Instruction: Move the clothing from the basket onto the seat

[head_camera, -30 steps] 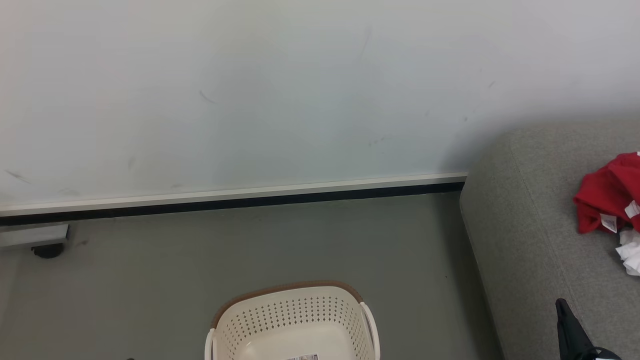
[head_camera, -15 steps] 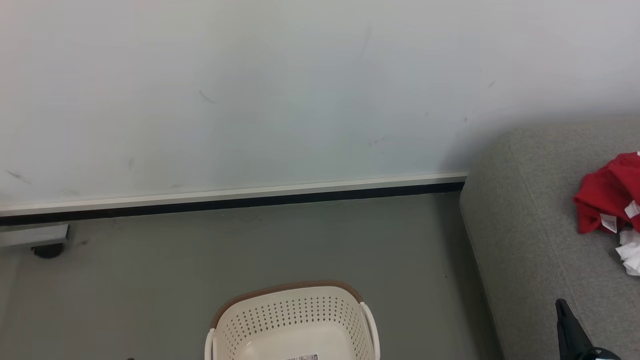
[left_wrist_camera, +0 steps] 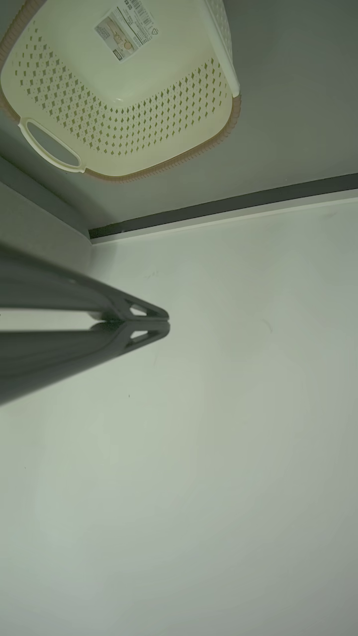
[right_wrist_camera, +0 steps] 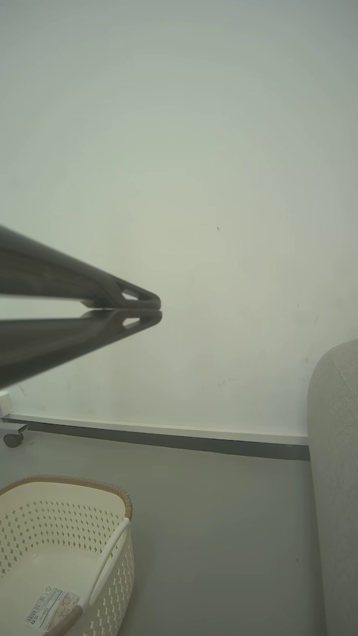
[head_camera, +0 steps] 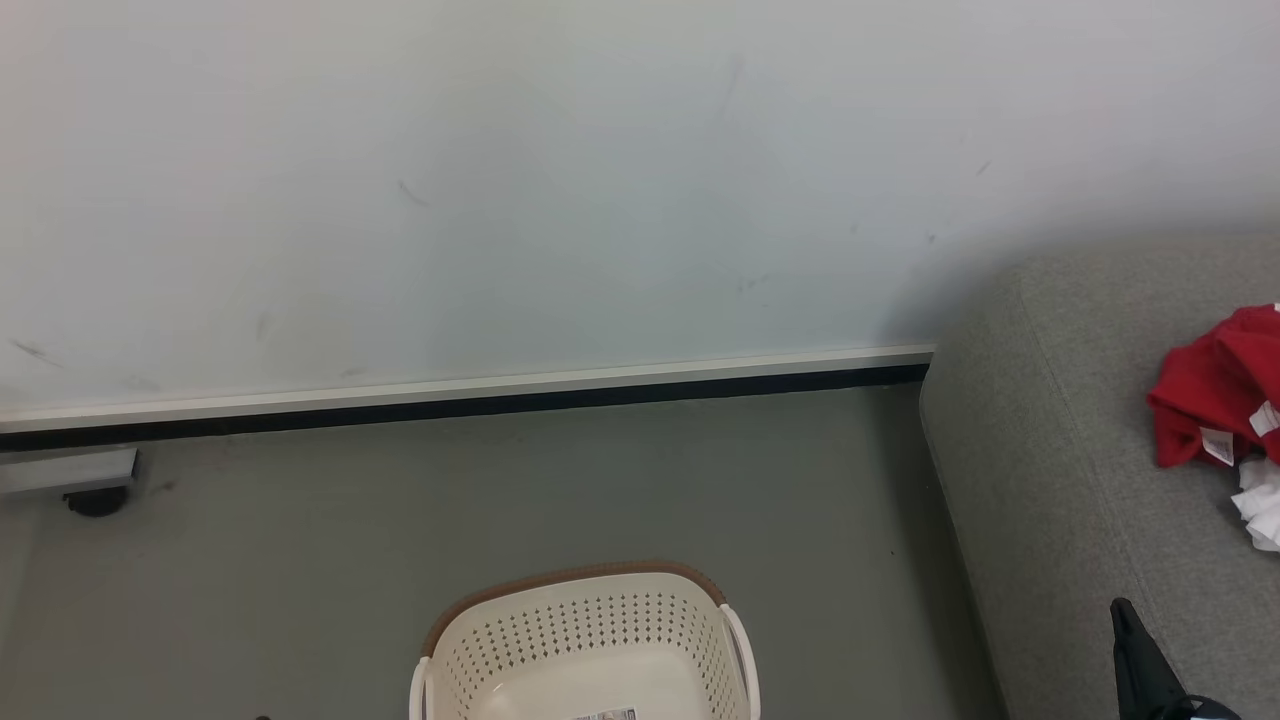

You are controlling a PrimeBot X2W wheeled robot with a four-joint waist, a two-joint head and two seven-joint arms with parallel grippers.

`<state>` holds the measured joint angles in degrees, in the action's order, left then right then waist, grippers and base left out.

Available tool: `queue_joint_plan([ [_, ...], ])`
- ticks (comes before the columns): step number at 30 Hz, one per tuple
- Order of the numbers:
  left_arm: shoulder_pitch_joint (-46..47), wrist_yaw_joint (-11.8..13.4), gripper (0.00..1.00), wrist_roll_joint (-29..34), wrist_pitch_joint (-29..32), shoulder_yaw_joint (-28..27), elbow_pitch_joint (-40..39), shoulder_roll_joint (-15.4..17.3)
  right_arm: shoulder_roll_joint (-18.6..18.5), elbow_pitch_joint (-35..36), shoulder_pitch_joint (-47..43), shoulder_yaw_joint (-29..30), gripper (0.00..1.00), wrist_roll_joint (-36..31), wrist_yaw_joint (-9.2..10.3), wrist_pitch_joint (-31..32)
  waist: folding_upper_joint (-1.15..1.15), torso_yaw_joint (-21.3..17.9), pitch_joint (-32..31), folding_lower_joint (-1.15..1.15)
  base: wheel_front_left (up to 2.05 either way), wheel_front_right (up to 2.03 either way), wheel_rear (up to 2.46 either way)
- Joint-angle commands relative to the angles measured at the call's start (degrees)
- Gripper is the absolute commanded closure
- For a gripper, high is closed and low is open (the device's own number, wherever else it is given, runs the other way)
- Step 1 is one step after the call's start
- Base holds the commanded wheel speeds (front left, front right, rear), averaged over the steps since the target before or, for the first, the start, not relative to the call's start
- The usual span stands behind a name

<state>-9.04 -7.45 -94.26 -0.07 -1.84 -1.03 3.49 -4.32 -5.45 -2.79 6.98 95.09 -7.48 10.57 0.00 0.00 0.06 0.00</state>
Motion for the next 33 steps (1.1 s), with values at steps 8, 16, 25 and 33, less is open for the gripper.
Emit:
queue_joint_plan([
  [8,0.56,-0.08,1.00,0.37,0.20,-0.36,-0.01,0.07,0.17,-0.15,0.52,0.16,1.00,-0.62,-0.02,0.24,0.00,0.00,0.00,0.00,0.00,0.00,0.00],
  [16,0.57,-0.08,1.00,0.44,0.29,-0.41,-0.01,0.02,0.28,-0.16,0.54,0.29,1.00,-0.70,-0.01,0.39,0.00,0.00,0.00,0.00,0.00,0.00,0.00],
  [25,0.57,-0.08,1.00,0.47,0.35,-0.47,0.00,-0.05,0.38,-0.17,0.56,0.41,1.00,-0.82,-0.02,0.44,0.00,0.00,0.00,0.00,0.00,0.00,0.00],
  [33,0.57,-0.08,1.00,0.53,0.42,-0.51,0.01,-0.10,0.48,-0.17,0.58,0.48,1.00,-0.96,-0.02,0.54,0.00,0.00,0.00,0.00,0.00,0.00,0.00],
])
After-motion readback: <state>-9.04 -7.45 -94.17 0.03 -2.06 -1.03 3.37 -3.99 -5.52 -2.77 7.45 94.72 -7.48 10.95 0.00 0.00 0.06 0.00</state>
